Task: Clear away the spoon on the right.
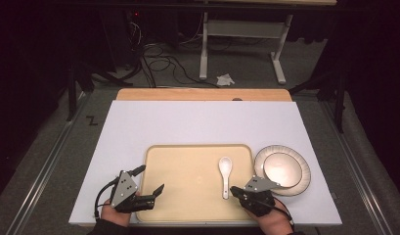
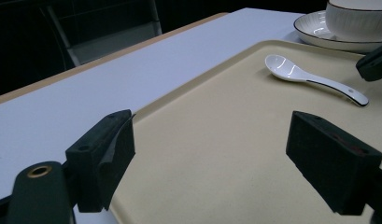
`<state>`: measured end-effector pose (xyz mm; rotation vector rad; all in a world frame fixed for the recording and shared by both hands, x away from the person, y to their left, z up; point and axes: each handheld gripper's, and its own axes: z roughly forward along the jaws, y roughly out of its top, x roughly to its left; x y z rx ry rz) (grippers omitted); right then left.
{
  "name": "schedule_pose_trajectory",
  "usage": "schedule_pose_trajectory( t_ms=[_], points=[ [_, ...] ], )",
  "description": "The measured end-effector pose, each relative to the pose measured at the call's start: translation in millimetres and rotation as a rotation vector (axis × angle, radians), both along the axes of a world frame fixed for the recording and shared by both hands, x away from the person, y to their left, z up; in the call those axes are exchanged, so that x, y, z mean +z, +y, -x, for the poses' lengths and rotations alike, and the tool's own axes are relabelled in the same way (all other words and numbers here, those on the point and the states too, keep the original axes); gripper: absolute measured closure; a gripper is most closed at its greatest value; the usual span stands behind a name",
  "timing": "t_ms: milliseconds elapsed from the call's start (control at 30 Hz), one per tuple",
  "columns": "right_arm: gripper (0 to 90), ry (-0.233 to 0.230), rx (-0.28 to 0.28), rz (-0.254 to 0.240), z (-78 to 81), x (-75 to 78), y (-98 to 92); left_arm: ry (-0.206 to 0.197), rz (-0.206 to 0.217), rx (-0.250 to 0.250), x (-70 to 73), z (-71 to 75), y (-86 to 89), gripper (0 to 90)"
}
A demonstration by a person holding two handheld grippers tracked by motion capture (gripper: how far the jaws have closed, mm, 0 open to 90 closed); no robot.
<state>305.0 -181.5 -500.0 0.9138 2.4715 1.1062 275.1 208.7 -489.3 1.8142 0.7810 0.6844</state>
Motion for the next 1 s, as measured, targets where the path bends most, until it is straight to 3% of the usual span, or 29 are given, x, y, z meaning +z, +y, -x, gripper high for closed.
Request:
schedule_pose_trajectory(
  t_ms=[333,400,467,633,767,1000],
  points=[
    [57.4,-0.084,-0.013,-0.186,5.1,27.8,-32.0,0.001,-0.002,0.001,-0.2,0.0,-0.1,15.9],
    [46.8,-0.111,-0.010,-0.245,6.9,33.3,-43.4,0.002,-0.004,0.001,-0.3,-0.1,-0.1,15.9],
    [36.3,-0.126,-0.018,-0.269,6.9,35.3,-51.5,0.003,-0.006,0.001,-0.4,-0.3,-0.2,15.9],
    [15.3,-0.120,-0.066,-0.290,5.6,36.7,-70.8,0.002,-0.005,-0.003,-0.2,0.7,-1.9,15.9],
    [0.6,-0.145,-0.124,-0.283,7.7,39.2,-83.4,0.003,-0.001,-0.005,-0.1,0.9,-2.7,15.9],
    [0.6,-0.159,-0.120,-0.271,11.5,34.8,-89.4,0.008,-0.002,-0.010,-0.4,0.6,-4.0,15.9]
  ],
)
